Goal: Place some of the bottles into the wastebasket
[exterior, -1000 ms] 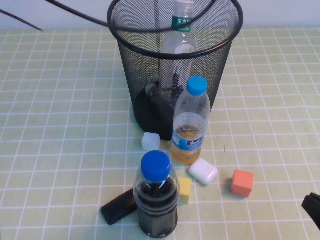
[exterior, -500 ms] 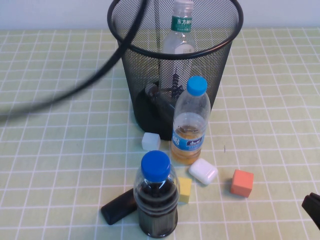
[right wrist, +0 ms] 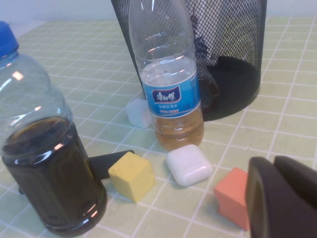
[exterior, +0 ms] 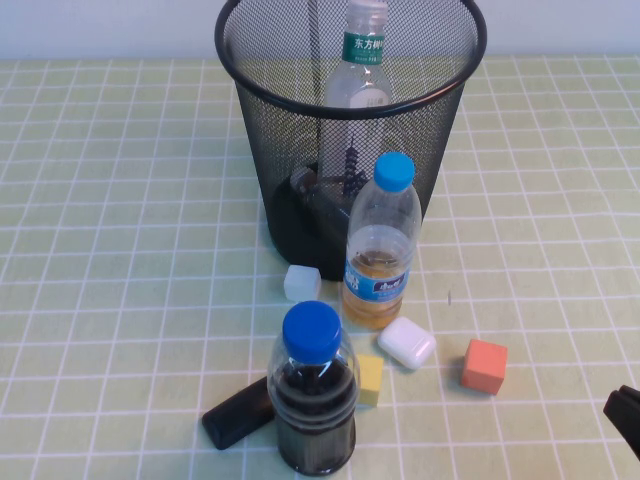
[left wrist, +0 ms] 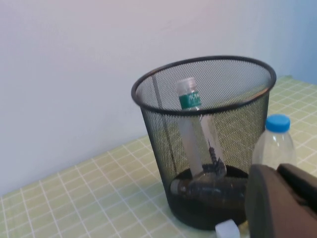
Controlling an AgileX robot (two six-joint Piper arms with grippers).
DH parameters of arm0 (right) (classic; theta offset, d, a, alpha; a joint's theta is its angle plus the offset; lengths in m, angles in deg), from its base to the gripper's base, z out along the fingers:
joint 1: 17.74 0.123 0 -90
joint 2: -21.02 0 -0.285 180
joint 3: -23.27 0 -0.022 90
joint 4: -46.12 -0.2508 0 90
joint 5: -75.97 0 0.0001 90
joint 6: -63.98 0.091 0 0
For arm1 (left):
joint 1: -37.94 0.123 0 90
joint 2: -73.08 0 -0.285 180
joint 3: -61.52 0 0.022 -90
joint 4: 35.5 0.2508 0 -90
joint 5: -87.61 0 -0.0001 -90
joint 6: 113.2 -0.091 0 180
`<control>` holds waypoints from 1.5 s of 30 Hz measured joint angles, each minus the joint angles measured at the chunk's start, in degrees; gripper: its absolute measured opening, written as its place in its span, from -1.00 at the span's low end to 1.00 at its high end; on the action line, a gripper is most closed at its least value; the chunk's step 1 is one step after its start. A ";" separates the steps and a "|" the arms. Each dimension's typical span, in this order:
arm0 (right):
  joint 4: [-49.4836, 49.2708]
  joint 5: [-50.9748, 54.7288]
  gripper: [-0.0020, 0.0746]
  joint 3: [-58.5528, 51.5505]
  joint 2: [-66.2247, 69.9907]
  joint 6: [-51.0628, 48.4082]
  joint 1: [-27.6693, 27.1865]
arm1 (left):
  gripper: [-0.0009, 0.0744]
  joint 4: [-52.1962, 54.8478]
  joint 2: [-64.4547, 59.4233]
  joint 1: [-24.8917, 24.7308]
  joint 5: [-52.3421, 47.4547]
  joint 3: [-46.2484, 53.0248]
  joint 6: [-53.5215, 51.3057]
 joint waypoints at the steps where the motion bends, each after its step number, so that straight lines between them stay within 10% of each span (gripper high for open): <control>1: 0.00 0.00 -0.97 0.00 0.00 0.00 0.00 | -0.98 0.11 2.67 0.00 0.34 2.52 0.08; 28: 0.00 0.00 -0.97 0.00 0.00 0.00 0.00 | -0.98 -1.39 19.68 0.00 23.04 41.15 2.58; 45: -2.39 1.97 -0.97 0.00 -1.37 -5.80 -0.91 | -0.98 -1.66 19.68 0.00 18.16 44.43 2.58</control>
